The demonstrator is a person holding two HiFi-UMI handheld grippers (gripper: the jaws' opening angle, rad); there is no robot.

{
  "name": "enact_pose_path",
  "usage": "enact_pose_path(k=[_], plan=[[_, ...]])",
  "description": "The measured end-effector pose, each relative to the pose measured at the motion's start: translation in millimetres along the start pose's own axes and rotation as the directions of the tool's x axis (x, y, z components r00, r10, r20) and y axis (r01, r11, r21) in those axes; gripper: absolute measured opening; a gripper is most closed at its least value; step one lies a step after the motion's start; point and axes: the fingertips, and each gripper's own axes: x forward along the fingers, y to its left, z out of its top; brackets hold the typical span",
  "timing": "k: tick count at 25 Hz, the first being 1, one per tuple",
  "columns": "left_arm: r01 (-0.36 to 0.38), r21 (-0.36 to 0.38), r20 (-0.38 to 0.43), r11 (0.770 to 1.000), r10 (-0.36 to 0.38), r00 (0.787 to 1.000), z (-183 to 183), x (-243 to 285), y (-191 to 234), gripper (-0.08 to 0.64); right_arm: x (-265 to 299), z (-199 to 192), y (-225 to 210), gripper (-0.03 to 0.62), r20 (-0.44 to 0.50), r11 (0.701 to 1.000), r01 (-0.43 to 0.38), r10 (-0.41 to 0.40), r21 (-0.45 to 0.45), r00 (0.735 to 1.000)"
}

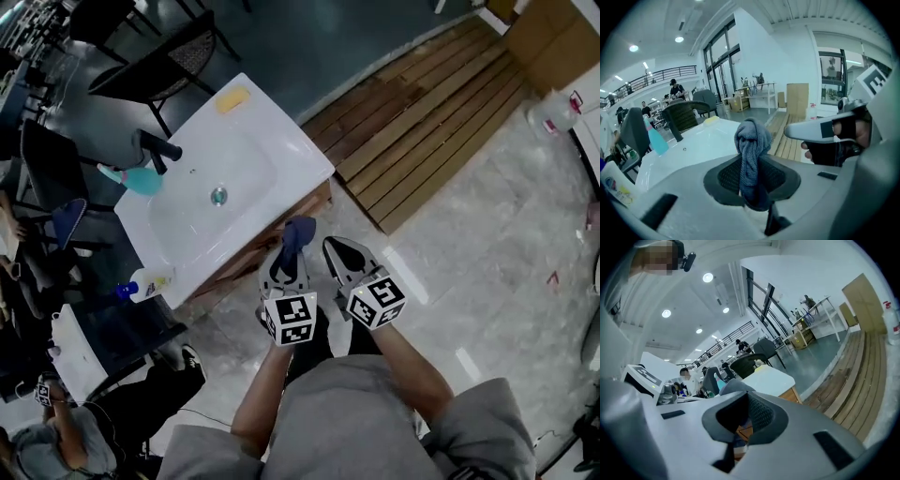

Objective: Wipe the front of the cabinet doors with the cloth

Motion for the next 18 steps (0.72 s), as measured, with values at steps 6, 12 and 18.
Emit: enact_pose_path(k=[6, 12, 18], plan=[[-0.006, -0.041, 0.115, 0.999, 0.011, 0.993, 59.4, -47.9, 23.9, 0.086, -6.4, 50.8, 43.7, 0.011, 0.045, 0.997, -0.014, 0.017, -0.072, 0.999], [-0.017, -0.075, 0.234, 0.997, 0.034, 0.972, 101.0, -85.5, 41.7, 0.086, -9.7, 85.5, 88.0, 0.011, 0.077, 0.986, -0.056, 0.069, -0.158, 0.995], [0.007, -0.109, 0.303, 0.994, 0.027, 0.953, 120.8, -108.3, 53.2, 0.086, -12.0, 109.1, 110.8, 0.011, 0.100, 0.974, -0.071, 0.094, -0.214, 0.991]])
